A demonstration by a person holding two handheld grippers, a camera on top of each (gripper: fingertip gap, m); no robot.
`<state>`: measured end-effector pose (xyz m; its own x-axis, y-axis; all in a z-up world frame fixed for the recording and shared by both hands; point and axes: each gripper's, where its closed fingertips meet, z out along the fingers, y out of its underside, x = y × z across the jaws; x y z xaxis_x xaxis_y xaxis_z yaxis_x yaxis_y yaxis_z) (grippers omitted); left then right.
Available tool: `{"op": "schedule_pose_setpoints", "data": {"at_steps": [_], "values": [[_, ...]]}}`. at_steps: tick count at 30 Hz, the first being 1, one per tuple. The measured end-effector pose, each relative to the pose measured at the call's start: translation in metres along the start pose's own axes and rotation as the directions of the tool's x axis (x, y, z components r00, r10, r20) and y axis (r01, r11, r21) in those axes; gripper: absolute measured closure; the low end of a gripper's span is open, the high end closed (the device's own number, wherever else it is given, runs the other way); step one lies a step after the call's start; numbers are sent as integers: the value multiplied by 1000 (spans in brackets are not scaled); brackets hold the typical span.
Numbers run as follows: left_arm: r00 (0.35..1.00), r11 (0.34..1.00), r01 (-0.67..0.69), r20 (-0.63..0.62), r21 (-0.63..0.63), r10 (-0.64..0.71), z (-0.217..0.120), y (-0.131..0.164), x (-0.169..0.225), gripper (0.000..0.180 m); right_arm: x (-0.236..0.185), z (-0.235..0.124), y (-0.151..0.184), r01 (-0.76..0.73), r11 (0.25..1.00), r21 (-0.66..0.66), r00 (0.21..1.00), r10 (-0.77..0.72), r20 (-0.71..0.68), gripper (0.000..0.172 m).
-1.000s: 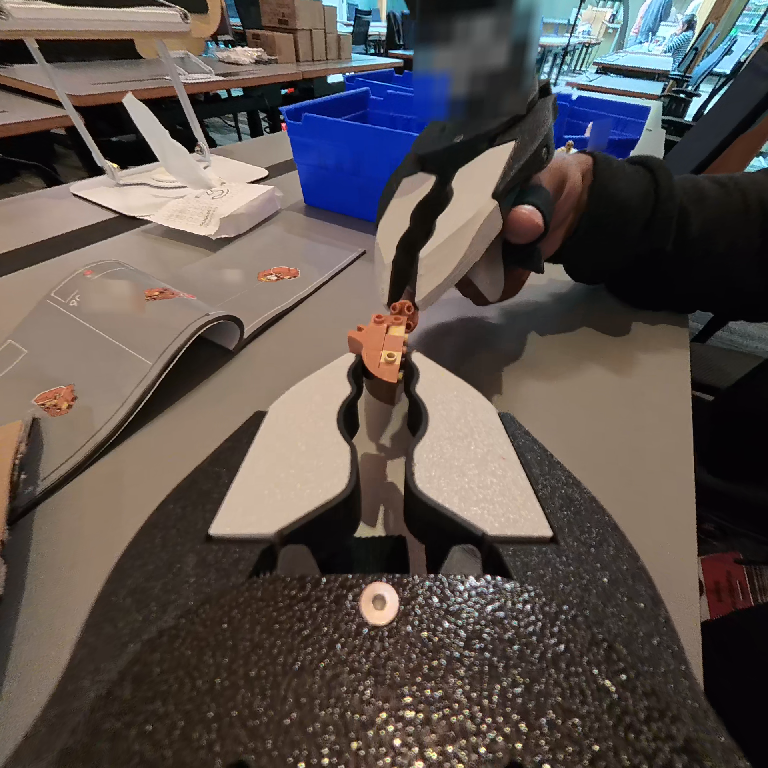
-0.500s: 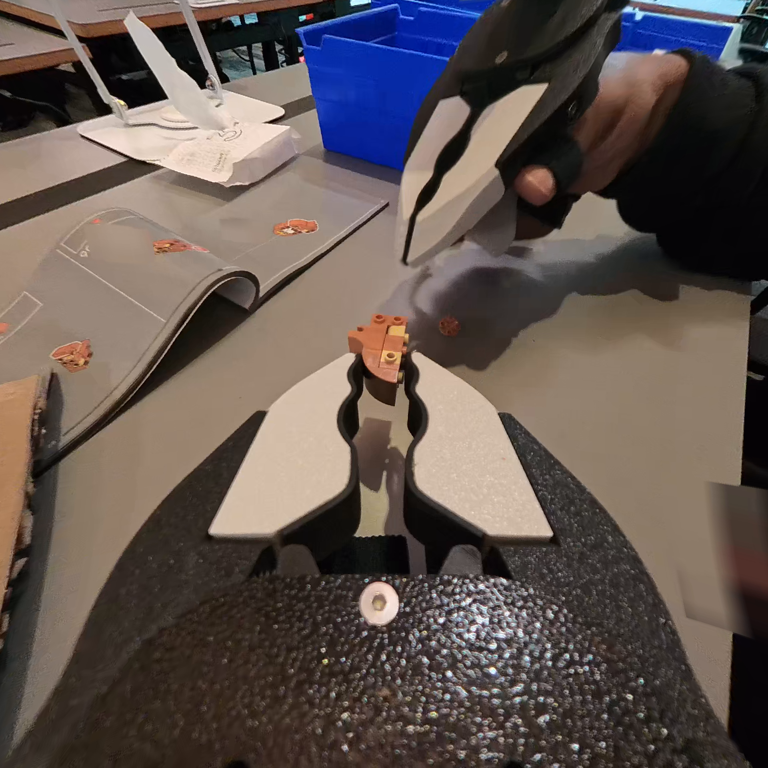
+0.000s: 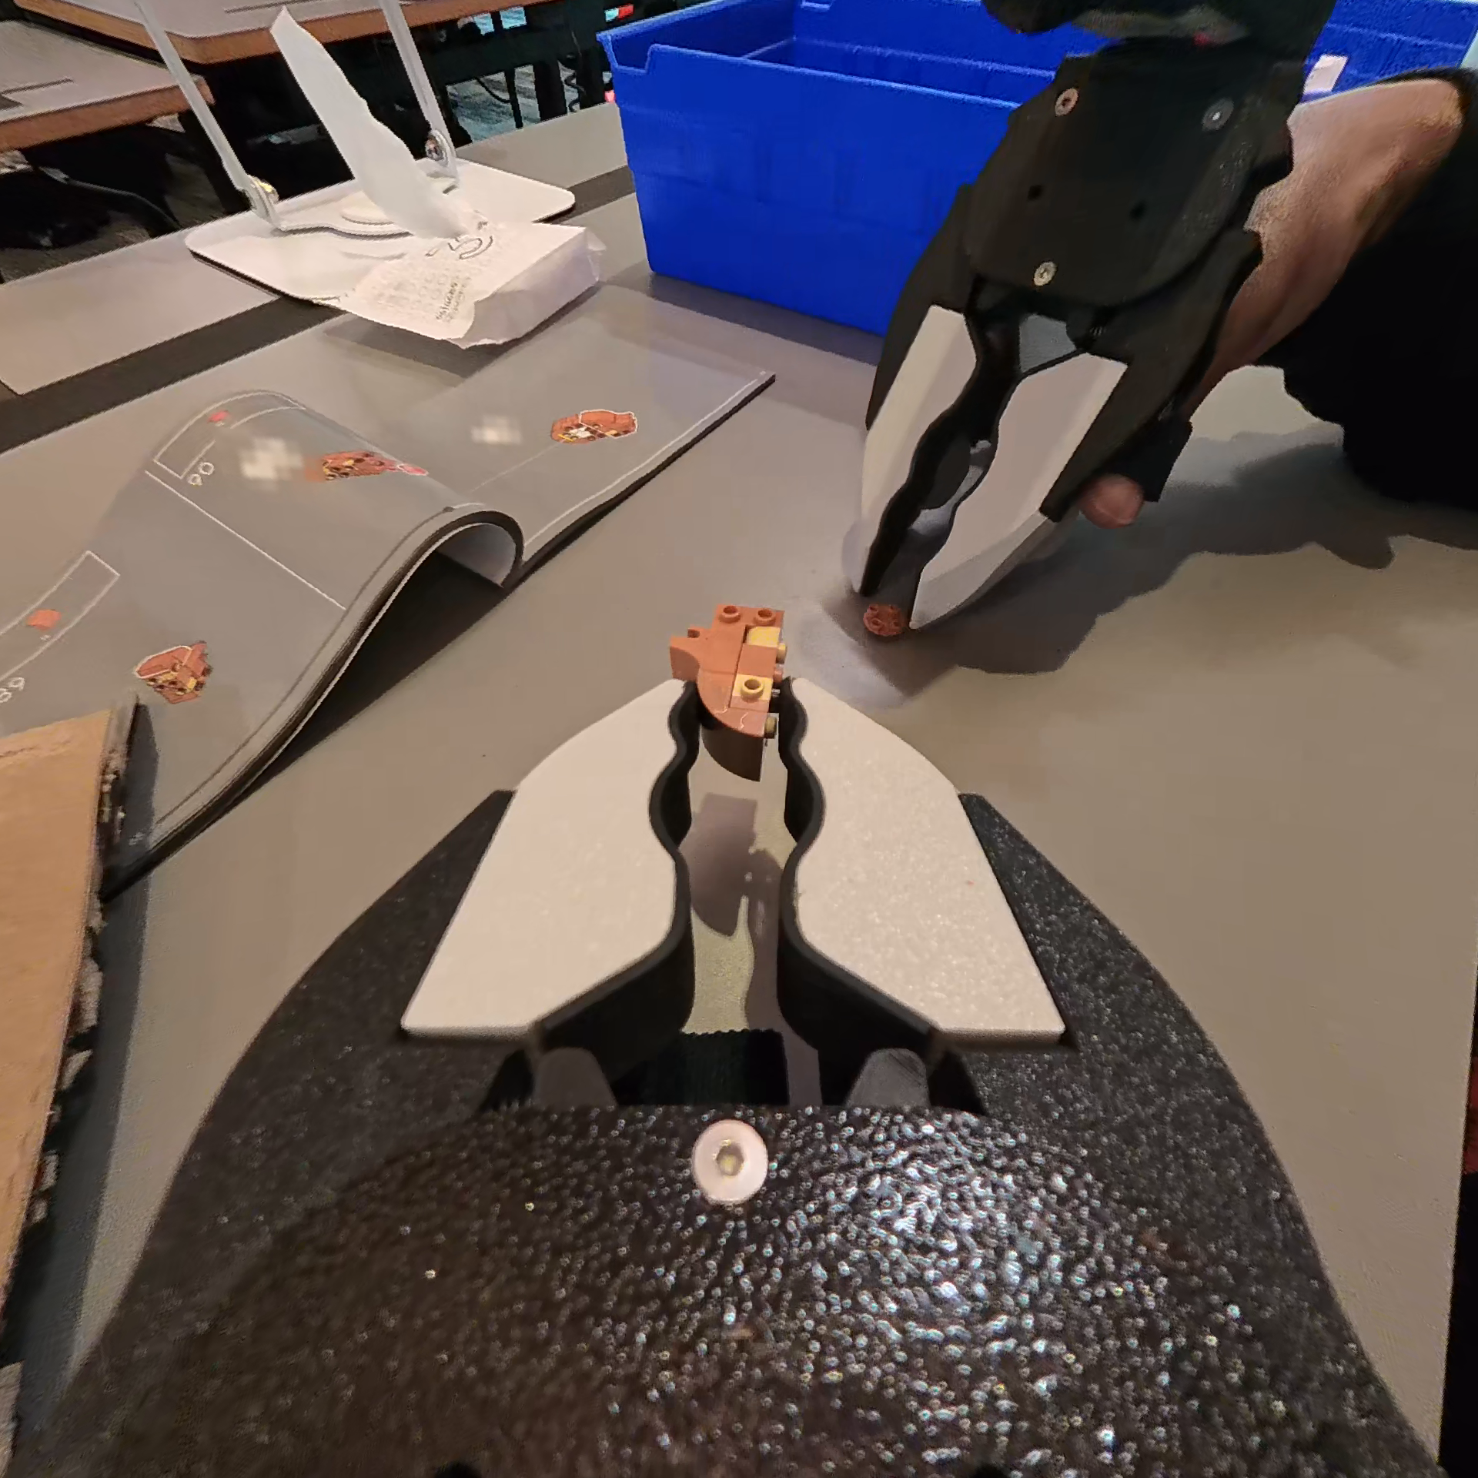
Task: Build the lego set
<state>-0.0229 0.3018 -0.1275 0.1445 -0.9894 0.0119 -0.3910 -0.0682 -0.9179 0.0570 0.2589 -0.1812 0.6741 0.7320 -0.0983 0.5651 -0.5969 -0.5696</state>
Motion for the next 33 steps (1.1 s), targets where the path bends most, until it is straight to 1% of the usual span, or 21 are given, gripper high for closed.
{"op": "schedule_pose_setpoints", "data": {"at_steps": [5, 10, 12, 14, 17, 19, 25, 29, 33], "values": [[1000, 1000, -4, 0, 5, 4, 0, -1, 0, 162, 2, 2, -2, -29, 999, 16, 1000, 29, 6, 151], [1000, 1000, -5, 2, 8, 5, -1, -2, 0, 162, -1, 5, -5, -6, 1000, 12, 1000, 6, 3, 161], [1000, 1000, -6, 6, 10, 6, -1, -2, -1, 162, 4, 5, -8, 45, 999, 23, 997, -43, -56, 164], [1000, 1000, -8, 10, 10, 8, -1, -2, -1, 162, 9, 1, -15, 156, 987, 50, 979, -148, -137, 167], [1000, 1000, -13, 16, 6, 13, -1, -2, -2, 162, 15, -9, -23, 305, 952, 32, 914, -284, -291, 167], [1000, 1000, -16, 21, 1, 16, -1, -1, -3, 162, 11, -13, -24, 388, 922, 8, 869, -363, -335, 167], [999, 1000, -18, 26, 3, 18, -1, -2, -3, 162, -4, -3, 3, 453, 886, -100, 832, -461, -310, 167], [999, 1000, -19, 28, 4, 19, -1, -2, -4, 162, -14, -4, 7, 425, 902, -74, 866, -429, -257, 166], [999, 1000, -19, 32, 5, 18, -1, -2, -4, 162, -20, -6, 8, 413, 909, -55, 881, -414, -229, 162]]}}
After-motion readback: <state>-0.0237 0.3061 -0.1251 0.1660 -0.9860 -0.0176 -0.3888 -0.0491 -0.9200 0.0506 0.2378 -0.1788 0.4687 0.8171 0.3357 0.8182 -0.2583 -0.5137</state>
